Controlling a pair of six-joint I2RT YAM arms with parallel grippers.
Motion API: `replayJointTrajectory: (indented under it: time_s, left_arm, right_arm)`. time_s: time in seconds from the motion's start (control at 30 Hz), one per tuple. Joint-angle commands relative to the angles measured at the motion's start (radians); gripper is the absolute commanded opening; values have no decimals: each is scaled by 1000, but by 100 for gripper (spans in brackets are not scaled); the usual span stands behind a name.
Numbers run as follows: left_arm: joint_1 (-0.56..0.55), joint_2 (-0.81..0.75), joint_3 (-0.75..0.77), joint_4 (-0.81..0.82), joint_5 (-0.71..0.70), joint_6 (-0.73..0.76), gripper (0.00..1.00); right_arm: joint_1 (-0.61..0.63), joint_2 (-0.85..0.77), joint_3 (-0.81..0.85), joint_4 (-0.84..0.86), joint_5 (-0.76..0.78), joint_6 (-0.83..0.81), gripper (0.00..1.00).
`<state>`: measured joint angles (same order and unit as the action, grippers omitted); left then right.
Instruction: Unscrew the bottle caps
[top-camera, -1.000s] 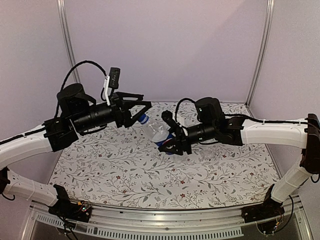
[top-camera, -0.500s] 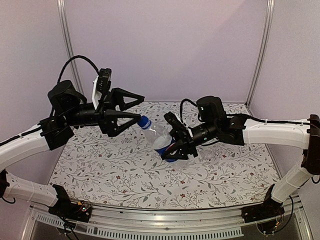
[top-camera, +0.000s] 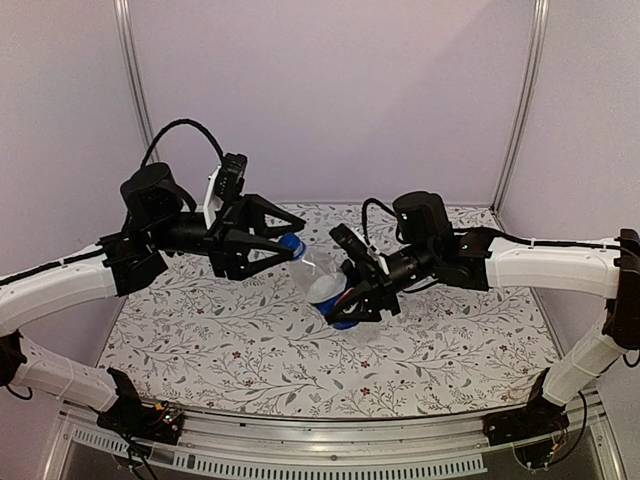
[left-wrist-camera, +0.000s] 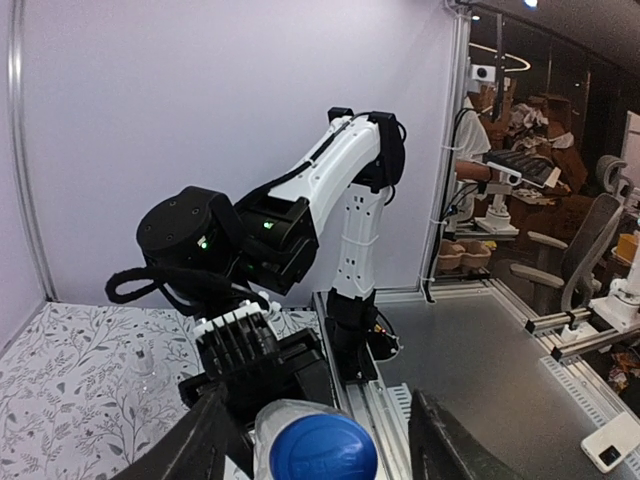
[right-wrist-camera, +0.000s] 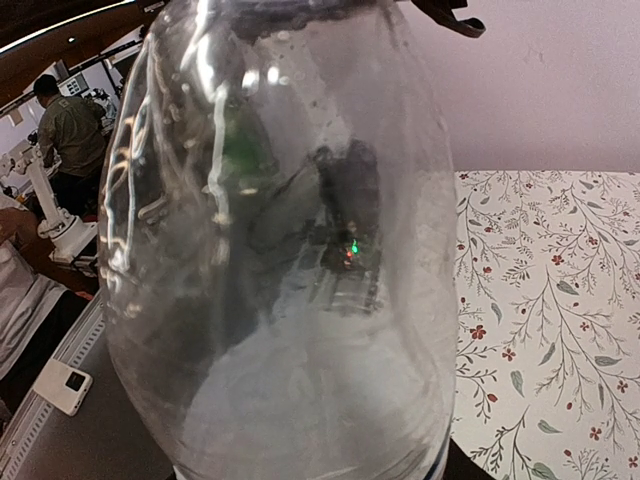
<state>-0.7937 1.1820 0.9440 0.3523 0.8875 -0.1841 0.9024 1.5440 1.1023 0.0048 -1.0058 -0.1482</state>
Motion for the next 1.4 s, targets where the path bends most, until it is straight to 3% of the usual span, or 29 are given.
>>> replayJointTrajectory:
  time_s: [0.0, 0.5, 0.7, 0.93, 1.0, 1.13, 1.27, 1.37]
  left_arm:
    - [14, 17, 19, 31, 33, -2, 58]
    - [17, -2, -7, 45, -17, -16, 38]
    - [16, -40, -26, 19, -151, -52, 23]
    - [-2, -80, -45, -5, -292, -109, 13]
    - [-15, -85, -37, -27, -346, -127, 10]
    - [-80, -82, 4, -131, -616, -140, 4]
    - [-106, -66, 42, -240, -857, -274, 0]
    - [-108, -63, 41, -253, -906, -329, 0]
  right_arm:
    - [-2, -12, 27, 18, -14, 9, 46]
    - [-8, -11, 9, 20, 35, 15, 46]
    - [-12, -20, 9, 4, 141, 29, 45]
    - [-17, -28, 30, -23, 289, 43, 45]
    - [-17, -28, 37, -40, 354, 44, 45]
    - [-17, -26, 47, -55, 519, 48, 45]
    - [-17, -19, 49, -59, 694, 46, 45]
    - [-17, -16, 39, -47, 745, 35, 45]
